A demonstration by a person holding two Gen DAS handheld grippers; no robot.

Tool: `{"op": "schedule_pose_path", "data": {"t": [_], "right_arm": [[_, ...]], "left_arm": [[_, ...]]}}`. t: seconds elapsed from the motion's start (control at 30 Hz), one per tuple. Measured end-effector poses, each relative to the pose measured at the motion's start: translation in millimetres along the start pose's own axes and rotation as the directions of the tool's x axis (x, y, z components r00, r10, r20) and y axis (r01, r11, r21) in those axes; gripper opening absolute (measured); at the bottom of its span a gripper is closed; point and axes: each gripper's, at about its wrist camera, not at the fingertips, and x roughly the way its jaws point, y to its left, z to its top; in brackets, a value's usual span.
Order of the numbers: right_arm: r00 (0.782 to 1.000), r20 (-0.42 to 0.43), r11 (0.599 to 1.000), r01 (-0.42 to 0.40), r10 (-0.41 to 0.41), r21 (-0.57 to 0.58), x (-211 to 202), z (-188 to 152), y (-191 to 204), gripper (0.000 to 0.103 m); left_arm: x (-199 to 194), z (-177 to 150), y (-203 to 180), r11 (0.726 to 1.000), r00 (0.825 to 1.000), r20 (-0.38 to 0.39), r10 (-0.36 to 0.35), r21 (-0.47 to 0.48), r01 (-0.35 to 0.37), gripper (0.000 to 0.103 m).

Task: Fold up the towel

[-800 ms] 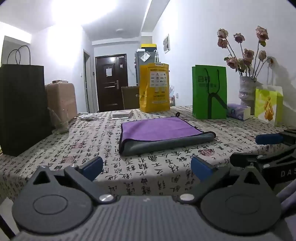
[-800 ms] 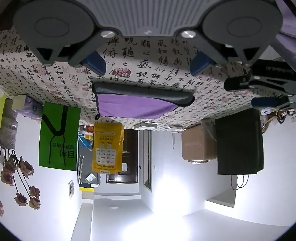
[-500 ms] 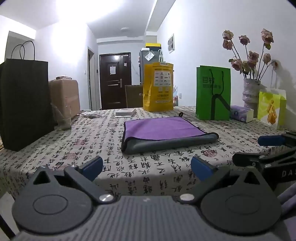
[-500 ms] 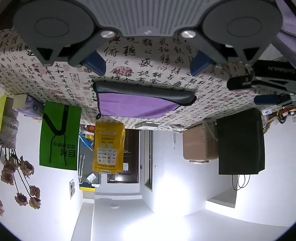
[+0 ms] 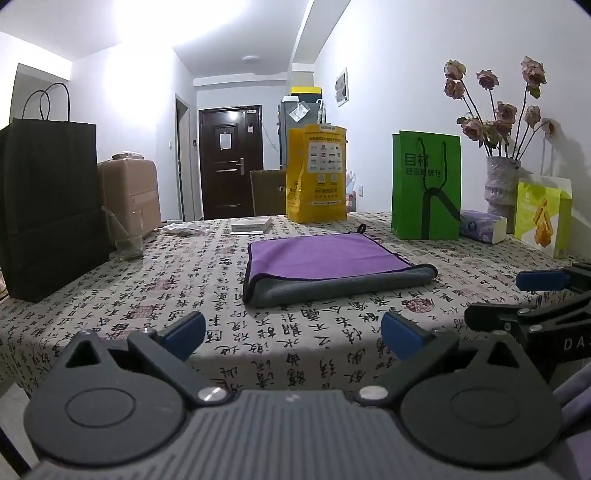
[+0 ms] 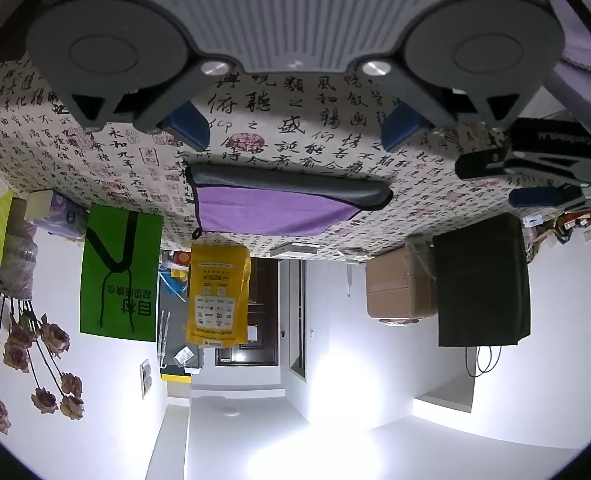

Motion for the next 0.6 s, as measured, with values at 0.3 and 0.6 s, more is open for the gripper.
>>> {"op": "schedule_pose_path", "data": {"t": [0.3,0.6], "right_arm": [[1.0,-0.004,1.0,-0.004,0.004,0.003,1.4,-0.2,-0.8,0.1],[1.0,-0.008,1.0,-0.002,0.002,0.007,3.3,-0.9,-1.2,0.101]], "left_arm": [[0.6,-0.8,-1.8,1.0,1.0,-0.001,0.0,0.004,0.0,0.103],[0.7,-0.6,-1.4,1.0,1.0,-0.001,-0.001,0.004,0.001,0.103]]}}
